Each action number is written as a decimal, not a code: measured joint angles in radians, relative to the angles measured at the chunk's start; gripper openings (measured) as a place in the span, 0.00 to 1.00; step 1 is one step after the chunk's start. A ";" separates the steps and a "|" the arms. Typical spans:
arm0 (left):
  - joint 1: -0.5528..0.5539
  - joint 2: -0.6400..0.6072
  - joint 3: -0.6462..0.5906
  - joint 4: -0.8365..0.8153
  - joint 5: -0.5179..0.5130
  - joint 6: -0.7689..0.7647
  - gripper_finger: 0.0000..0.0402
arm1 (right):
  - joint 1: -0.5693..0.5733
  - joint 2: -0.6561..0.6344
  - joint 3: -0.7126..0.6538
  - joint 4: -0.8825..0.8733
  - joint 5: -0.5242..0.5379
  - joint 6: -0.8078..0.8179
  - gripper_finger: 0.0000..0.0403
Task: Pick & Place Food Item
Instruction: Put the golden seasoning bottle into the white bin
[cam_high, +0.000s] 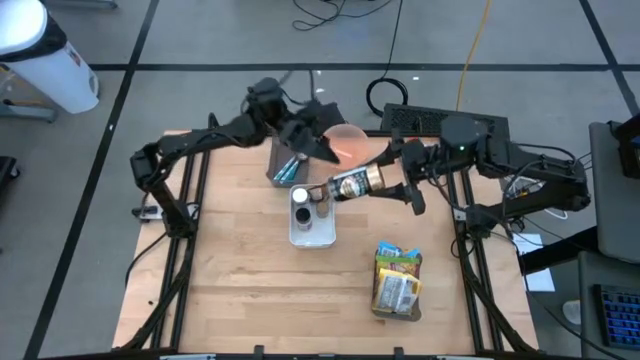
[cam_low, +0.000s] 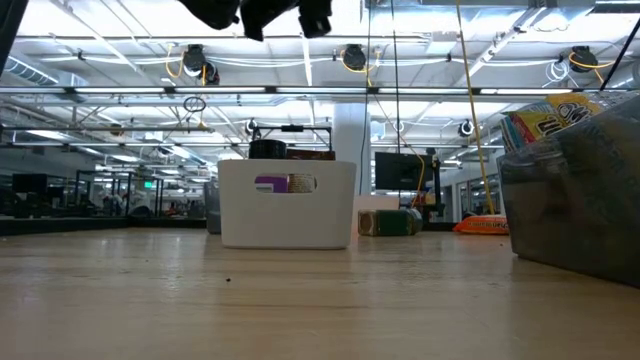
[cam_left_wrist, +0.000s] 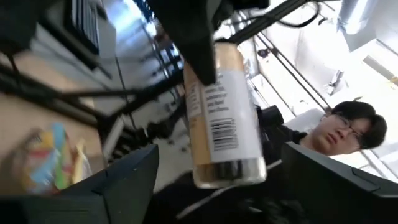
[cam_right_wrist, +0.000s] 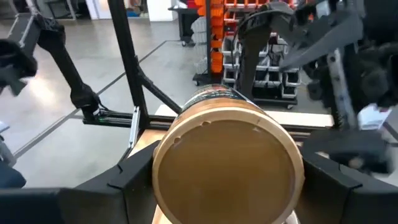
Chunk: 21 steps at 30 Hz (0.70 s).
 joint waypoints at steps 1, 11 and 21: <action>0.016 -0.013 0.000 0.000 0.000 0.016 0.85 | 0.000 0.004 0.020 -0.019 0.009 -0.001 0.67; 0.146 -0.164 0.001 -0.004 0.001 0.156 0.78 | -0.003 0.178 0.290 -0.203 0.052 -0.063 0.67; 0.172 -0.272 0.001 -0.103 0.055 0.256 0.77 | -0.015 0.465 0.609 -0.530 0.044 -0.138 0.67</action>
